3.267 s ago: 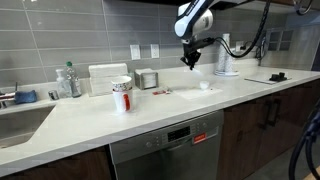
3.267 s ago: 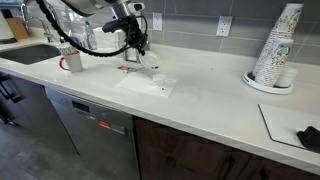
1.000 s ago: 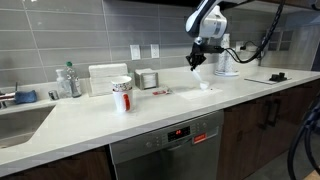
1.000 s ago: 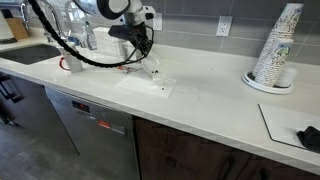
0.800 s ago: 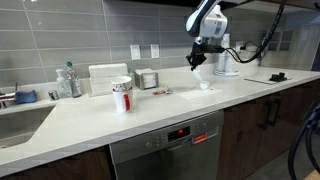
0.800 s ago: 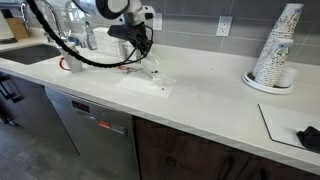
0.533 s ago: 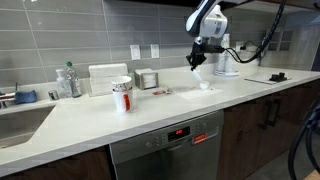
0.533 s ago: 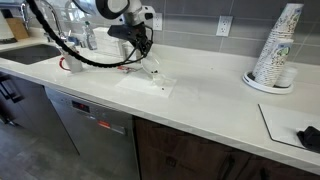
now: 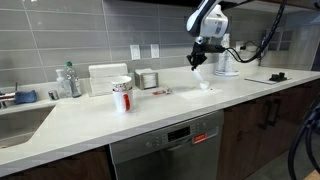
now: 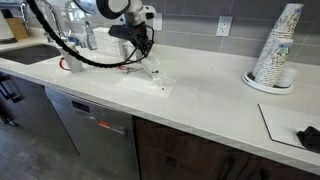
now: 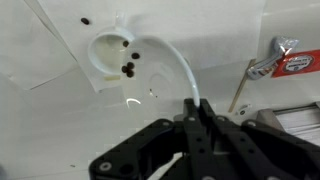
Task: Pour the contents of the white plate into the white mug
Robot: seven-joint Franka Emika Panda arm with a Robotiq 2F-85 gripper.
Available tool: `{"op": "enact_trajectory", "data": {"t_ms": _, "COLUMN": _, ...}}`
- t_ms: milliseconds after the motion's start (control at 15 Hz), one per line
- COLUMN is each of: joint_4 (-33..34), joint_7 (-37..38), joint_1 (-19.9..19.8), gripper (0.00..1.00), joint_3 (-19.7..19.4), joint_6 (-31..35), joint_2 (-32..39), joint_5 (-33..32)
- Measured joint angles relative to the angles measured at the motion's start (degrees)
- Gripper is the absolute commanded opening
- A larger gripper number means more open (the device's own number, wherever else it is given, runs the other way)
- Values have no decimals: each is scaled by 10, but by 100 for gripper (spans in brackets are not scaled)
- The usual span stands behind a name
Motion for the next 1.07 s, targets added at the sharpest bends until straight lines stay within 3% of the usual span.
{"op": "enact_trajectory", "data": {"t_ms": 467, "joint_4": 0, "joint_7": -37, "joint_1": -15, "gripper": 2, "joint_3": 5, "joint_6": 0, "joint_2": -3, "joint_5": 26}}
{"op": "enact_trajectory", "data": {"t_ms": 1067, "joint_4": 2, "joint_7": -161, "joint_1": -53, "gripper": 2, "joint_3": 26, "joint_6": -30, "joint_2": -16, "joint_5": 143}}
